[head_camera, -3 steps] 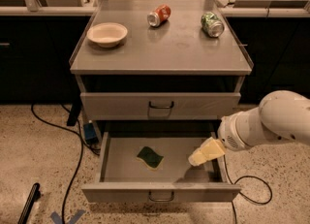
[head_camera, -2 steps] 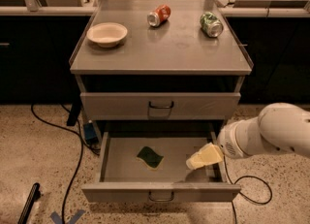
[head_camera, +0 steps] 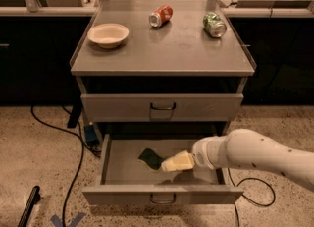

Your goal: Pick sponge from middle drawer and place on counter

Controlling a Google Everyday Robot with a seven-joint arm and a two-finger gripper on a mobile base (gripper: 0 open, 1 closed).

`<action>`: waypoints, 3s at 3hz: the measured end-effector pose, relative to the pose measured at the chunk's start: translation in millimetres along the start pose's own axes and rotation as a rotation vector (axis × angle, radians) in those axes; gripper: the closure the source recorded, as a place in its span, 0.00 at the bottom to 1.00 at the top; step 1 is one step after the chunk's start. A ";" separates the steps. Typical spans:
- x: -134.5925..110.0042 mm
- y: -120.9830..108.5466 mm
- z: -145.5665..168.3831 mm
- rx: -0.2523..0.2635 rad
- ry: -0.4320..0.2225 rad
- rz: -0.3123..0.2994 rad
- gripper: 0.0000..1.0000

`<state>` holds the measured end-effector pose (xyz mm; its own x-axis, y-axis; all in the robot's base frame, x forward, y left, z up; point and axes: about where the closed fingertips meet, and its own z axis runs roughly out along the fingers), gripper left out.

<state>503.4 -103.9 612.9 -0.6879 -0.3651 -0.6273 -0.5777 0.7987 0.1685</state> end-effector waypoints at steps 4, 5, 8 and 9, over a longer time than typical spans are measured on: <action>-28.1 21.3 105.4 -0.092 -0.052 -0.037 0.00; -25.4 21.9 135.8 -0.079 -0.059 -0.086 0.00; 6.1 22.1 214.2 -0.136 -0.014 -0.107 0.00; 8.3 22.6 216.1 -0.138 -0.011 -0.105 0.00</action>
Offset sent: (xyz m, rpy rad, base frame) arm 0.0789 0.1266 -0.0729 0.1261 -0.0353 0.2132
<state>579.6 14.5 447.2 -0.6162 -0.4368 -0.6554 -0.7014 0.6829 0.2042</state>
